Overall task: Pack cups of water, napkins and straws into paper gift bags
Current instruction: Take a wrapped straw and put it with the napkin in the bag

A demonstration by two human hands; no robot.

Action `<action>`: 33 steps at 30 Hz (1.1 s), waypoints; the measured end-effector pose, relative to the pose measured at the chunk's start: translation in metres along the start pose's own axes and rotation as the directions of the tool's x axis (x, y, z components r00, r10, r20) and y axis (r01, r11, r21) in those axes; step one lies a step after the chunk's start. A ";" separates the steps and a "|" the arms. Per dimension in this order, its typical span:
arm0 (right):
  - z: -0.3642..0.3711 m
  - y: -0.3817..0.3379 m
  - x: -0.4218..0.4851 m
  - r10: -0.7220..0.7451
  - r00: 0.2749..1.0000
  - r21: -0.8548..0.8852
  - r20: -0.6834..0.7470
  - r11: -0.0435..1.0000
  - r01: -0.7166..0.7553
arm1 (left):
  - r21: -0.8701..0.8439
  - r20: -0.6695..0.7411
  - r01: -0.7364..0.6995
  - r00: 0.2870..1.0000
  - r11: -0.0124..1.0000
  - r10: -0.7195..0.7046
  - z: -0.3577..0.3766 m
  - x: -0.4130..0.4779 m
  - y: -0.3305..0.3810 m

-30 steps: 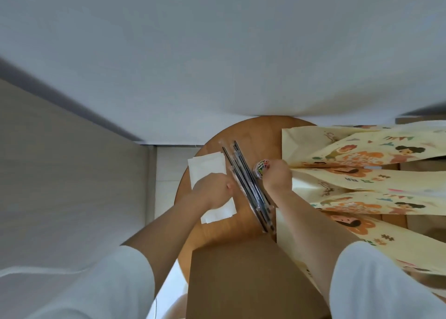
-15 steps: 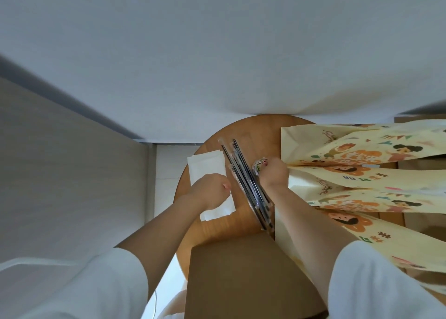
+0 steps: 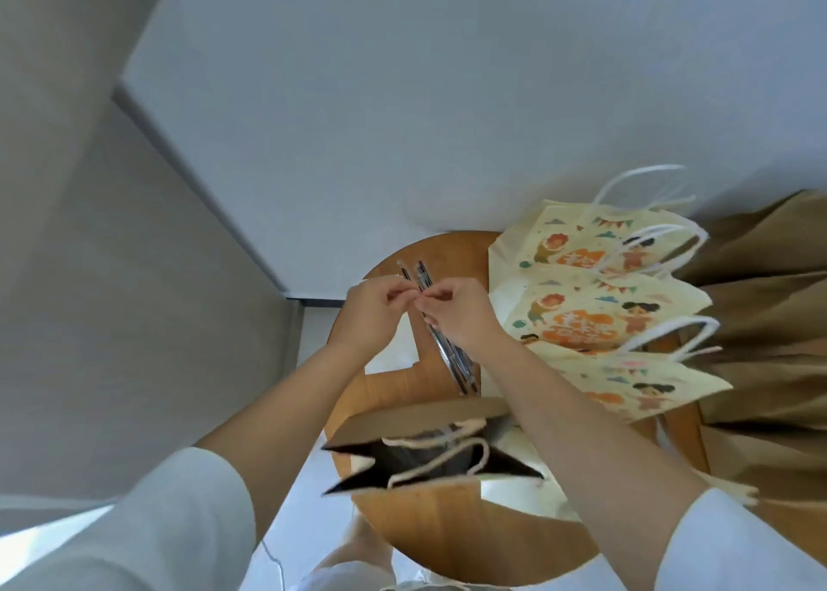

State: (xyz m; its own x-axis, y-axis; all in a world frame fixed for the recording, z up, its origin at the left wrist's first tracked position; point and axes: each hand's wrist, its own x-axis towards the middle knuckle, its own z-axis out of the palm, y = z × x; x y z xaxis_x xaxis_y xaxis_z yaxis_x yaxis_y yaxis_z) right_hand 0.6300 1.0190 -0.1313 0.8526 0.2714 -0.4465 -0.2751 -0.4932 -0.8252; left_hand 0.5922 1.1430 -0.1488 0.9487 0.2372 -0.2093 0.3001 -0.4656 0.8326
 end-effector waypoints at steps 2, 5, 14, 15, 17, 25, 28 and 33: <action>-0.005 -0.006 -0.027 0.003 1.000 0.121 -0.018 0.993 -0.001 | -0.079 -0.046 -0.009 0.999 0.997 0.005 -0.005 -0.024 0.019; -0.016 -0.011 -0.065 -0.015 0.996 0.194 -0.088 0.980 0.032 | -0.153 -0.053 -0.011 0.999 0.988 0.003 -0.016 -0.054 0.046; -0.046 0.029 -0.149 -0.177 0.978 -0.084 -0.114 0.982 0.168 | 0.305 0.256 0.059 0.956 0.950 -0.142 -0.026 -0.152 0.026; -0.047 0.035 -0.158 -0.194 0.975 -0.110 -0.111 0.977 0.182 | 0.302 0.292 0.073 0.942 0.951 -0.165 -0.024 -0.162 0.024; -0.048 0.045 -0.174 -0.216 0.971 -0.162 -0.103 0.967 0.198 | 0.338 0.325 0.051 0.931 0.940 -0.167 -0.020 -0.176 0.023; -0.029 0.074 -0.207 -0.277 0.959 -0.315 0.053 0.907 0.279 | 0.558 0.058 -0.034 0.998 0.829 0.003 0.016 -0.180 0.015; -0.024 0.069 -0.195 -0.357 0.923 -0.496 0.143 0.781 0.379 | 0.590 -0.018 0.004 1.000 0.807 0.007 0.026 -0.175 0.012; -0.012 0.058 -0.165 -0.379 0.872 -0.740 0.309 0.480 0.471 | 0.601 0.009 -0.026 1.000 0.799 0.026 0.028 -0.168 0.012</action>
State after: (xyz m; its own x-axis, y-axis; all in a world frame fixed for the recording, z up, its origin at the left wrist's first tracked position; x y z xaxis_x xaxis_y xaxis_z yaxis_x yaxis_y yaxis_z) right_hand 0.4791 0.9354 -0.1014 0.7104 0.6795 -0.1835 0.5984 -0.7204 -0.3507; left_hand 0.4395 1.0743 -0.1182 0.9570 0.2175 -0.1918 0.2750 -0.8907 0.3621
